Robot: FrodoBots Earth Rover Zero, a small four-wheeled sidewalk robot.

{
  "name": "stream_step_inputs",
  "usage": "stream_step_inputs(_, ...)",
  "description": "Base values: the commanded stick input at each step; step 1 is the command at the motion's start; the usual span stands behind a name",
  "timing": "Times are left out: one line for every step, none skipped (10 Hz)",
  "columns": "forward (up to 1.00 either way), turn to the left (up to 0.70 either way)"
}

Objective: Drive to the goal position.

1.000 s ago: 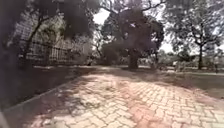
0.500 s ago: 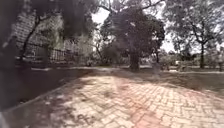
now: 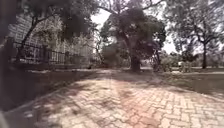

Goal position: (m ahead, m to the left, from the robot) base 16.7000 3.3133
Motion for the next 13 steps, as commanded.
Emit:
stream_step_inputs(0.7,0.0)
stream_step_inputs(0.7,0.0)
stream_step_inputs(0.7,0.0)
stream_step_inputs(0.7,0.0)
stream_step_inputs(0.7,0.0)
stream_step_inputs(0.7,0.0)
stream_step_inputs(0.7,0.0)
stream_step_inputs(0.7,0.0)
stream_step_inputs(0.7,0.0)
stream_step_inputs(0.7,0.0)
stream_step_inputs(0.7,0.0)
stream_step_inputs(0.7,0.0)
stream_step_inputs(0.7,0.0)
